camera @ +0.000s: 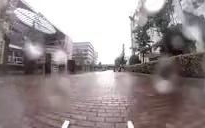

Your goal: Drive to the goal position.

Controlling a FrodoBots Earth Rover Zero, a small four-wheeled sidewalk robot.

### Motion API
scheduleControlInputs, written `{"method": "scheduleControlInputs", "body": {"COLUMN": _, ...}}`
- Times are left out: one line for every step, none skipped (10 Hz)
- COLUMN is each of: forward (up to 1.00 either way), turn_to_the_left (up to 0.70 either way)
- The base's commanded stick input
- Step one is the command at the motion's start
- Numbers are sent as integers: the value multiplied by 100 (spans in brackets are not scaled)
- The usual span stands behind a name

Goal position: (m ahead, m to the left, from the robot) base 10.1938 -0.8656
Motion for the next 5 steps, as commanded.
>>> {"method": "scheduleControlInputs", "body": {"forward": 70, "turn_to_the_left": 0}}
{"method": "scheduleControlInputs", "body": {"forward": 70, "turn_to_the_left": 0}}
{"method": "scheduleControlInputs", "body": {"forward": 70, "turn_to_the_left": 0}}
{"method": "scheduleControlInputs", "body": {"forward": 70, "turn_to_the_left": 0}}
{"method": "scheduleControlInputs", "body": {"forward": 70, "turn_to_the_left": 0}}
